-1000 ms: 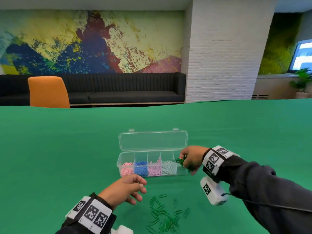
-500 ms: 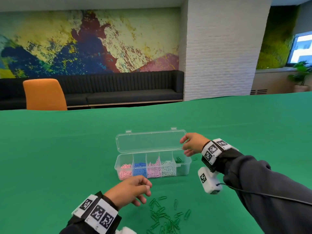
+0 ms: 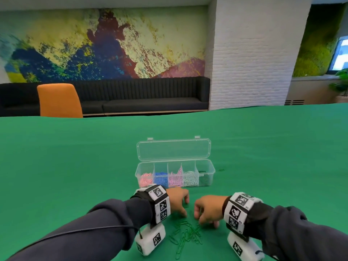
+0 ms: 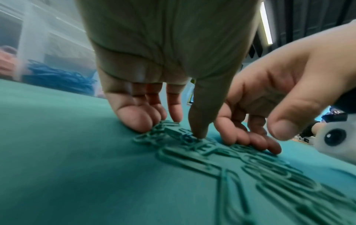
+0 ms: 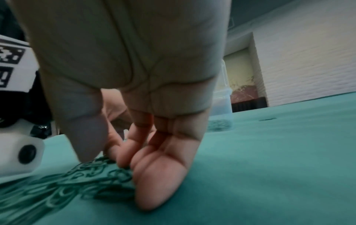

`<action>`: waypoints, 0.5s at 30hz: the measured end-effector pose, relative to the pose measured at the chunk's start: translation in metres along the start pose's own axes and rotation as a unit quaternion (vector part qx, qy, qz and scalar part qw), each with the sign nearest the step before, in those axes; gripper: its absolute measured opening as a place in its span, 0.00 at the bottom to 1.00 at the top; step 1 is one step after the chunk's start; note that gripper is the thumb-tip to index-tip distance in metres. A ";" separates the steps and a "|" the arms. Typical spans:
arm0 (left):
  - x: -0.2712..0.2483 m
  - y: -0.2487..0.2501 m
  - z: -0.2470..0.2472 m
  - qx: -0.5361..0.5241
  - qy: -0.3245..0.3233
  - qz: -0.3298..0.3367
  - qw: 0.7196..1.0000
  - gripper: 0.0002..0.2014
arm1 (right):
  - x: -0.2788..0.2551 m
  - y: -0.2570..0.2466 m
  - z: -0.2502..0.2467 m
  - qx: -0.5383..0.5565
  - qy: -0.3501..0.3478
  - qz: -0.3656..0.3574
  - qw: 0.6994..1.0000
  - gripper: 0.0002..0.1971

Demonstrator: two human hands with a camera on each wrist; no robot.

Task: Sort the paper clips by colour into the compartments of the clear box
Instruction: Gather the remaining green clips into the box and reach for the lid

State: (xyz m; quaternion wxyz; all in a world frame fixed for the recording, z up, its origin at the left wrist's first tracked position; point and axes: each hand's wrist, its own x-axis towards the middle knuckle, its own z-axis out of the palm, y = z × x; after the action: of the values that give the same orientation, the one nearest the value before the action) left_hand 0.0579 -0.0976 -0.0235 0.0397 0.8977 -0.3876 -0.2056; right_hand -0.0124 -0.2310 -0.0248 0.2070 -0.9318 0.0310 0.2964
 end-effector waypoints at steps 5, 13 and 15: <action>-0.004 0.003 0.008 -0.019 -0.065 0.061 0.996 0.12 | -0.004 0.021 -0.018 -0.002 0.052 0.022 0.998 0.05; -0.052 -0.031 0.001 -0.008 0.021 0.064 0.998 0.18 | 0.033 0.076 -0.089 -0.125 0.225 0.110 0.960 0.23; -0.061 -0.037 0.007 0.007 0.005 0.050 0.999 0.24 | 0.047 0.075 -0.093 -0.132 0.208 0.099 0.964 0.25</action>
State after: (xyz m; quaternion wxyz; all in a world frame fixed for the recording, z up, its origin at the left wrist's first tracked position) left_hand 0.0429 -0.0275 -0.0175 0.0459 0.8783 -0.4334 -0.1967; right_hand 0.0627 -0.3338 -0.0099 0.0406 -0.9843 0.1260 0.1170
